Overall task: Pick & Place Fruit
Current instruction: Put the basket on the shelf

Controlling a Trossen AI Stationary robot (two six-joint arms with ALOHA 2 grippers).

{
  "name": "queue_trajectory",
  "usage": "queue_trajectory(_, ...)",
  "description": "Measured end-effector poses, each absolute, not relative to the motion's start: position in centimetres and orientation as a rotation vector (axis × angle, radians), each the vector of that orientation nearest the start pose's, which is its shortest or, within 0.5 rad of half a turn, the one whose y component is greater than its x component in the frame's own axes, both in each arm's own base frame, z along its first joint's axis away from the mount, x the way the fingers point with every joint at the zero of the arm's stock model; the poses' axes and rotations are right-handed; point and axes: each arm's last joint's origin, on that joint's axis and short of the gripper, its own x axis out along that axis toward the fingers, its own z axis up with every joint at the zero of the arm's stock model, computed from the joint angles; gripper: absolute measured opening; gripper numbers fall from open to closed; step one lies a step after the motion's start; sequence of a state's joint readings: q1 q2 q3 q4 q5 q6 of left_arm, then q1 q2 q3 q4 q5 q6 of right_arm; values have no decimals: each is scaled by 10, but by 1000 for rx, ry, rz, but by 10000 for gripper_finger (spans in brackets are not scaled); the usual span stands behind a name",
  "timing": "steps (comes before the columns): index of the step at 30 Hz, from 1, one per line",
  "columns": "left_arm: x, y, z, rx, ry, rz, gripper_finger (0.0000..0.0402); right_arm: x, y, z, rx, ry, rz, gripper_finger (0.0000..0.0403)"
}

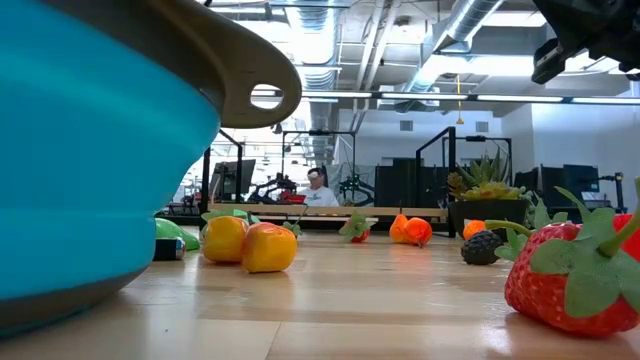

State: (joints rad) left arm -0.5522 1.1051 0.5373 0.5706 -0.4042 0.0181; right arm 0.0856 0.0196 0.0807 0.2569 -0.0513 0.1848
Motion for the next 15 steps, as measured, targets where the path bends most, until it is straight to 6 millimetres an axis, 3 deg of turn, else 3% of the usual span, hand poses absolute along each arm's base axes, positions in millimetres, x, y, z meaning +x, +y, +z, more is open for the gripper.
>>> queue_trajectory(15, 220, -155, 272, 18, 0, -143, 1, 88, 9, 214, 189, -303, 165, 0)
